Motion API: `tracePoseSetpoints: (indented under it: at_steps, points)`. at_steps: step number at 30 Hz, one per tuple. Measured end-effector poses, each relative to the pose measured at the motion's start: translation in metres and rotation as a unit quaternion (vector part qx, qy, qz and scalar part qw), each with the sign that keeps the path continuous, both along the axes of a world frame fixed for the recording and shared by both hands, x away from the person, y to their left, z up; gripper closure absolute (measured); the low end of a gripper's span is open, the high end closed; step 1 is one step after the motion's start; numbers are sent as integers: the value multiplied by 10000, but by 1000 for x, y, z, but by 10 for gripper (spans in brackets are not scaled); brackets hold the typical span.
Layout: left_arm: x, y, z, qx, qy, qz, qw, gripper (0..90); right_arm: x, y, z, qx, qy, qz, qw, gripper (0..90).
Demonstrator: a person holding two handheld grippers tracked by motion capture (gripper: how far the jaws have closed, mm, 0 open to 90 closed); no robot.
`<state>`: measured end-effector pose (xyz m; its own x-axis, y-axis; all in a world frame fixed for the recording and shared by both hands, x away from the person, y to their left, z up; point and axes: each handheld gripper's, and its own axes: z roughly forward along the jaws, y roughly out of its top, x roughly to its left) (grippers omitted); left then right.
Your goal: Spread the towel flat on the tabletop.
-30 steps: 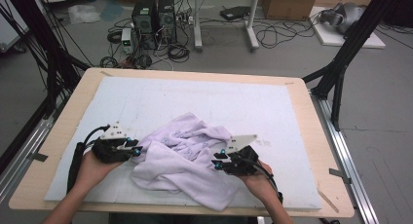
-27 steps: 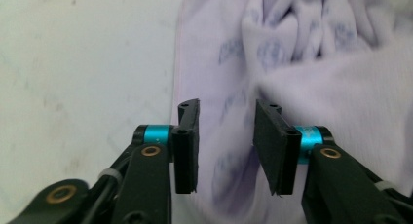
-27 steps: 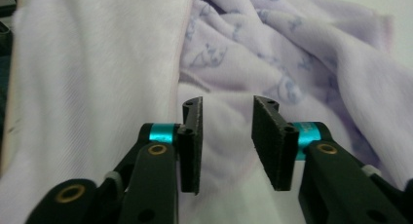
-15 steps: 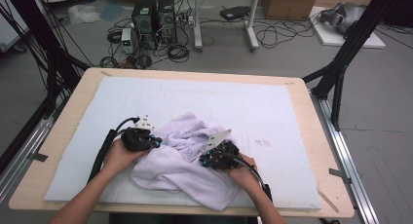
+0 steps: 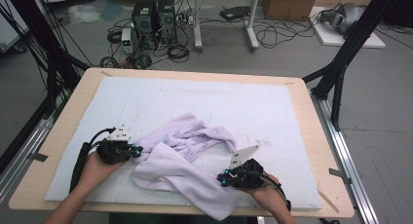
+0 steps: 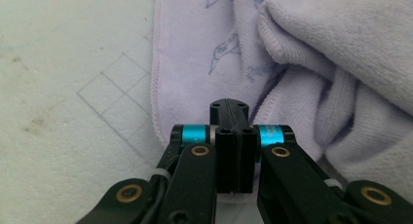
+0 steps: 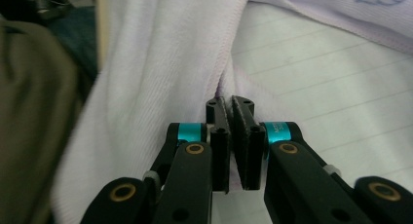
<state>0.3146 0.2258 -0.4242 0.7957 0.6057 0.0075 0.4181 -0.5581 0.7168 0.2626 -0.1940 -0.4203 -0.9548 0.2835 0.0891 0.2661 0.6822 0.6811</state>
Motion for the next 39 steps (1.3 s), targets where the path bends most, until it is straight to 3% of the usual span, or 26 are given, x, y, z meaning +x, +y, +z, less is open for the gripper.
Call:
tracePoseSetpoints:
  at_steps: [4, 6, 8, 10, 13, 15, 16, 19, 21, 22, 24, 28, 32, 35, 39]
  points:
    - [13, -13, 6, -105, -84, -14, 9999, 739, 9, 6, 19, 244, -469, -249, 9983, 766]
    - [19, -23, 7, -118, -112, -21, 9999, 650, 21, 17, 24, 376, -626, -332, 9968, 722]
    - [24, -31, 4, -42, -102, -53, 9999, 626, 35, 32, 23, 349, -764, -369, 9958, 707]
    - [27, -34, -2, 56, -31, -40, 10000, 584, 46, 47, 17, 337, -747, -406, 9958, 684]
    - [34, -32, -8, -22, 261, -16, 9997, 536, 58, 66, 4, 225, -658, -449, 9966, 636]
    - [37, -31, -11, -178, 427, -118, 9989, 578, 63, 76, -4, 82, -568, -480, 9972, 605]
    - [37, -31, -12, -235, 477, -211, 9984, 664, 64, 80, -8, 17, -566, -488, 9972, 598]
    - [34, -34, -10, -143, 406, -250, 9988, 790, 67, 92, -18, -163, -595, -532, 9967, 590]
    - [34, -33, -9, -144, 414, -229, 9988, 824, 69, 94, -20, -114, -586, -506, 9969, 696]
    - [34, -32, -9, -148, 428, -216, 9987, 830, 69, 94, -19, -169, -623, -530, 9965, 809]
    - [32, -31, -7, -164, 408, -180, 9989, 835, 68, 92, -17, -282, -702, -409, 9963, 847]
    - [22, -24, -1, -303, 308, -159, 9989, 837, 64, 78, -12, -265, -446, -339, 9981, 860]
    - [11, -12, 3, -525, 285, -37, 9982, 836, 50, 51, -2, -257, -448, -347, 9981, 861]
    - [0, -7, 4, -595, 229, 9, 9980, 837, 40, 27, 9, -89, -440, -434, 9980, 861]
    - [-15, -7, 9, -727, 165, -131, 9971, 836, 23, 2, 23, -25, -462, -415, 9981, 863]
